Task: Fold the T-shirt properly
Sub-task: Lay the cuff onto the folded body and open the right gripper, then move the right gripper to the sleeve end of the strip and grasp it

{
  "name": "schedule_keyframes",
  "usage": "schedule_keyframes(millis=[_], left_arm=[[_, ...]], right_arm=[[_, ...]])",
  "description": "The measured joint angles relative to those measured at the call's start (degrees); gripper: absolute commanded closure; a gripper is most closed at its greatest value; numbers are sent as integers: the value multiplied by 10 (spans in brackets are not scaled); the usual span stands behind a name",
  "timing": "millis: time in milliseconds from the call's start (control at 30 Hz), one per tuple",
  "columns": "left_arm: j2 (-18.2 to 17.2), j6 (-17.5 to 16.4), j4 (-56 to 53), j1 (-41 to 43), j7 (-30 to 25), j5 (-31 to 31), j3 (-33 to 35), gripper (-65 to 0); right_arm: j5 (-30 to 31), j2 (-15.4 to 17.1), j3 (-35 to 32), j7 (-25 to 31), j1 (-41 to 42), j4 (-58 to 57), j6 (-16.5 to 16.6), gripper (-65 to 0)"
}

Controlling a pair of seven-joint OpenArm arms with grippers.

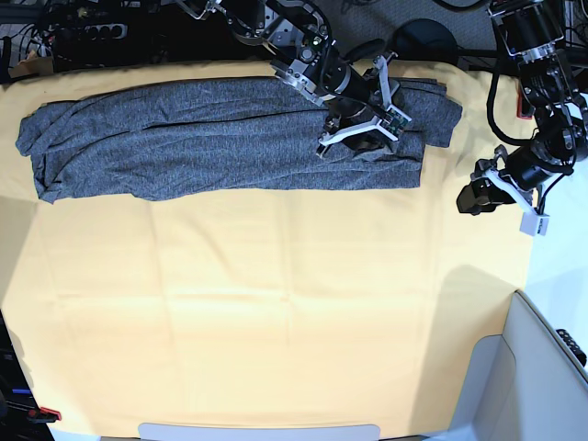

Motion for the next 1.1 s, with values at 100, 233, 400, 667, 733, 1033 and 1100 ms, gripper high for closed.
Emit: schedule_keyframes(millis=[100, 233, 400, 667, 733, 1033, 1100], left_arm=[[0, 0, 0, 0, 12, 0, 1, -247], [0, 0, 0, 0, 28, 0, 1, -247], [0, 0, 0, 0, 29, 0, 1, -249], [-8, 0, -1, 20, 81, -2, 1, -277], [-13, 0, -2, 35, 84, 1, 1, -289], [-2, -2, -3, 75, 105, -5, 2, -293], [2, -2, -3, 83, 111, -35, 2, -293]], right_arm=[[0, 0, 0, -1, 5, 1, 0, -420], [0, 0, 1, -7, 11, 41, 0, -420], [2, -3, 25, 0, 12, 121, 4, -421], [9, -2, 140, 0, -28, 158, 7, -421], [4, -3, 199, -3, -43, 161, 0, -421], [163, -5, 482, -3, -100, 193, -4, -421], [199, -3, 539, -2, -108, 193, -8, -421]])
